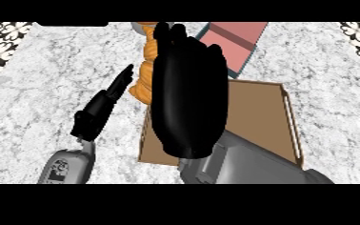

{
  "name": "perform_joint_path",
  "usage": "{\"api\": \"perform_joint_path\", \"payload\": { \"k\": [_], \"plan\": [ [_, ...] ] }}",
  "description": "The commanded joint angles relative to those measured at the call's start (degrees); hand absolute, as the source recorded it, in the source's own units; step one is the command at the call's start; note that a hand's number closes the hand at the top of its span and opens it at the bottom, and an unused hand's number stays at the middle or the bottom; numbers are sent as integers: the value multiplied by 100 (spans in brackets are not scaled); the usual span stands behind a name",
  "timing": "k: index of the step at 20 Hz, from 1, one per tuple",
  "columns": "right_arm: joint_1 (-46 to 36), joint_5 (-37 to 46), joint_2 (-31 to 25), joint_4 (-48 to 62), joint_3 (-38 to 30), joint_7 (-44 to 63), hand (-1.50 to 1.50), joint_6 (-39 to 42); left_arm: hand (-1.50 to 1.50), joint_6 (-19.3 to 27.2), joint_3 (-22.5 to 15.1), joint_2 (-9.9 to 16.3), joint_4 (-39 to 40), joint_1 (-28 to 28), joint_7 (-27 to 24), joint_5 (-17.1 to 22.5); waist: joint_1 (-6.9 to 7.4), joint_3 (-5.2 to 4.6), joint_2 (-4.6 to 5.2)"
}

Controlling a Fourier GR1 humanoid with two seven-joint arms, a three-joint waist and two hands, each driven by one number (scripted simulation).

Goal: Pick the croissant from the tray and place it in the cardboard box

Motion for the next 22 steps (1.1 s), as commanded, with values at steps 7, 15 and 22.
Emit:
{"api": "perform_joint_path", "payload": {
  "k": [7,15,22],
  "plan": [
    [-729,343,87,873,-1513,304,150,313,0,67,-166,-110,-242,201,107,-116,35,3,22],
    [-884,307,-38,1467,-2487,-600,150,-113,0,39,19,-101,-20,-139,34,-62,-3,5,32],
    [-983,660,-390,2835,-2916,-1215,150,-884,0,-75,-113,-76,-4,236,-263,-129,45,4,49]
  ]
}}
